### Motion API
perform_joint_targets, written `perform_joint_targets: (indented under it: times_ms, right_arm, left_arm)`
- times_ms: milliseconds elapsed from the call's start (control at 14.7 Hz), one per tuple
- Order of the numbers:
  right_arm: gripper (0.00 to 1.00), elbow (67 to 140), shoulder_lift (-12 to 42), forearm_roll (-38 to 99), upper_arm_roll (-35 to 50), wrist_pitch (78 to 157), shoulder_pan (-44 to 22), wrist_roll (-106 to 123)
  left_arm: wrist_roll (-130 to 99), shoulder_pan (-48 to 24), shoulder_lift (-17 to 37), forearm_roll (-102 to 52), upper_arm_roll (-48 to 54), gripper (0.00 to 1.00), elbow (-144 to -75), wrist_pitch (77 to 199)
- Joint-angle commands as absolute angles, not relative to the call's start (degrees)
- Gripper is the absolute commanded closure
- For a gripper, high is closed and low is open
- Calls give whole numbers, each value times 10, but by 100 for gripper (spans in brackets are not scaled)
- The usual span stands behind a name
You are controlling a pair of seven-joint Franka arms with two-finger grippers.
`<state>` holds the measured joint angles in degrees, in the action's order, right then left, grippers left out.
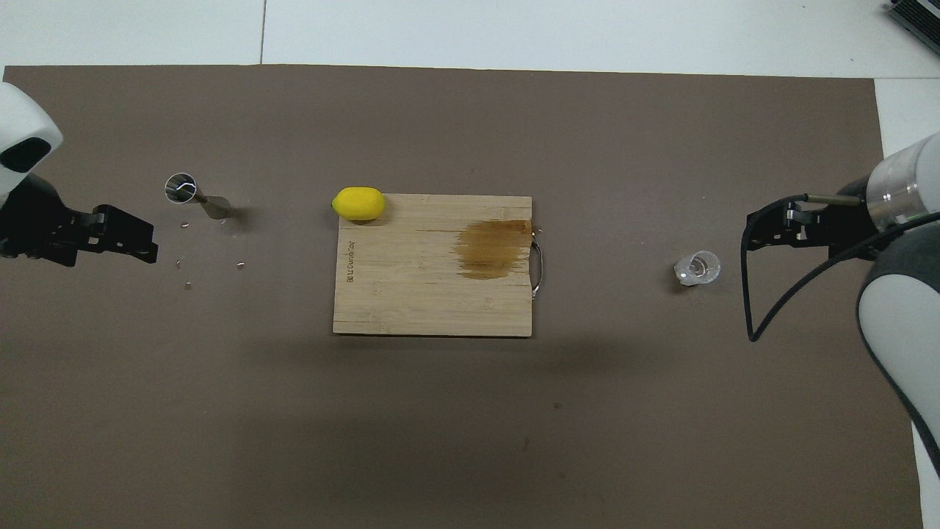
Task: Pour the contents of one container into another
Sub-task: 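Open the left gripper and move it toward the small metal cup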
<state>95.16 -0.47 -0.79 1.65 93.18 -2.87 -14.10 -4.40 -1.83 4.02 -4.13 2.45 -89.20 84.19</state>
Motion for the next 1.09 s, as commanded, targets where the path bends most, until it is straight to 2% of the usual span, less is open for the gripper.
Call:
perform_joint_targets:
  times_ms: [0, 545, 1023]
  right_arm:
    - [0, 957, -12, -7, 18, 933, -25, -141]
    - [0, 957, -12, -7, 18, 933, -25, -141]
    - [0, 957, -12, -7, 18, 933, -25, -141]
  left_arm:
    - [-92, 5, 111, -78, 21, 0, -833, 806]
    - [-492, 96, 181, -252, 22, 0, -845, 909]
    - [-612, 169, 187, -407, 22, 0, -958, 1024]
